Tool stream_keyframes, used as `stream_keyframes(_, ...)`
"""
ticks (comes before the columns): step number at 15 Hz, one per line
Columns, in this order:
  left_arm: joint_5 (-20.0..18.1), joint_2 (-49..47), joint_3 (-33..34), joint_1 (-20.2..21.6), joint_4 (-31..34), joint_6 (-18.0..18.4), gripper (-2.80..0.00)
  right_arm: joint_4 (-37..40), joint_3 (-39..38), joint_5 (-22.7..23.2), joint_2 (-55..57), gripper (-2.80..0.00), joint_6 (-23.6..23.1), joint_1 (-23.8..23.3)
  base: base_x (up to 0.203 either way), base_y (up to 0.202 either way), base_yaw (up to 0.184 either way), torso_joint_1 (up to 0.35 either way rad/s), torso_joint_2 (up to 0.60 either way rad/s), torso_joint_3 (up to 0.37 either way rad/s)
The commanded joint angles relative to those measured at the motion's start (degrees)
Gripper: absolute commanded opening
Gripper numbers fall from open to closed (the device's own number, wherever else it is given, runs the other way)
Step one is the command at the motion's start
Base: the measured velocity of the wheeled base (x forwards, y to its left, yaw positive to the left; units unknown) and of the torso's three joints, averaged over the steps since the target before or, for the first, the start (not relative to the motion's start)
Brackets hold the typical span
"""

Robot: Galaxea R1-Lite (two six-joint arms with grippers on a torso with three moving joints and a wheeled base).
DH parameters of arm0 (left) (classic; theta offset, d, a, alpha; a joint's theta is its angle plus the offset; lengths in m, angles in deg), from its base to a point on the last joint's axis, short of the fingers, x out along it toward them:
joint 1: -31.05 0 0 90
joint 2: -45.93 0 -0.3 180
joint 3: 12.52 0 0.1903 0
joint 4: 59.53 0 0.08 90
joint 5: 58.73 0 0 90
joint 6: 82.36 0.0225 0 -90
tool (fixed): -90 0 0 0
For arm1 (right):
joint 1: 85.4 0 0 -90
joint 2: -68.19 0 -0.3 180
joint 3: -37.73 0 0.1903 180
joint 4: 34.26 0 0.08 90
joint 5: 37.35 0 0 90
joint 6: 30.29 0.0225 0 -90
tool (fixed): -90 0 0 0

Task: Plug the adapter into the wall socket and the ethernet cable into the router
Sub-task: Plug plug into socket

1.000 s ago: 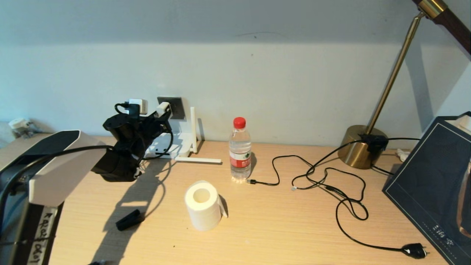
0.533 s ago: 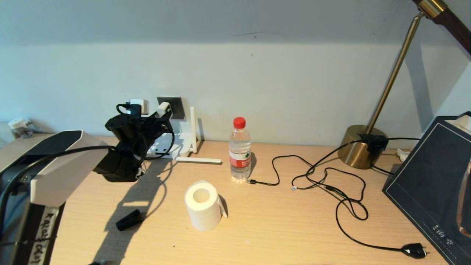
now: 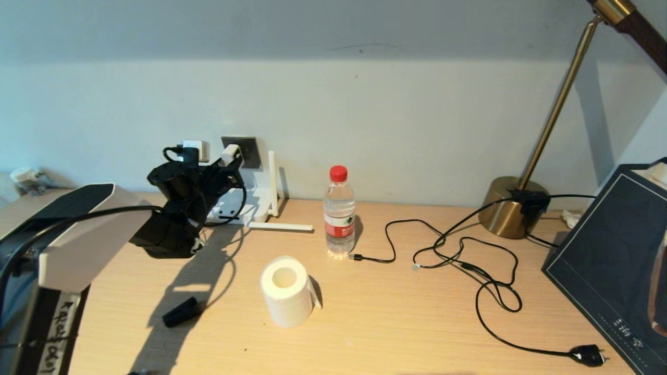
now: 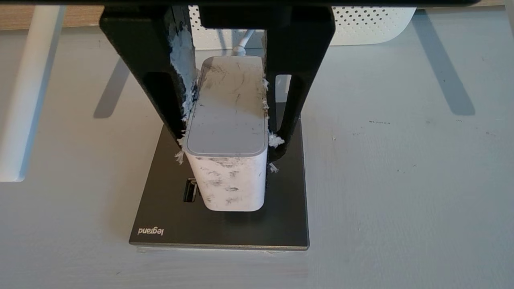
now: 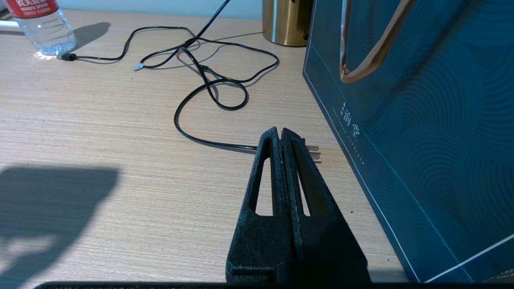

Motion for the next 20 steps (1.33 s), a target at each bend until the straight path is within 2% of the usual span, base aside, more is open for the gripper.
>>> stream_keyframes(1, -0.1, -0.5, -0.2, -0.1, -0.2, 0.0, -2.8, 0.0, 0.0, 0.0, 0.1, -2.8, 0.0, 0.0, 0.0, 0.0, 0.0, 0.0, 0.0, 0.0)
stream_keyframes(12, -0.2, -2.1, -4.3, -0.1, 1.3, 0.1, -2.8, 0.0, 0.0, 0.0, 0.1, -2.8, 0.0, 0.0, 0.0, 0.0, 0.0, 0.0, 0.0, 0.0)
stream_keyframes(20, -0.3, 0.6, -4.0, -0.1, 3.7, 0.4, -2.8, 0.0, 0.0, 0.0, 0.1, -2.8, 0.0, 0.0, 0.0, 0.0, 0.0, 0.0, 0.0, 0.0)
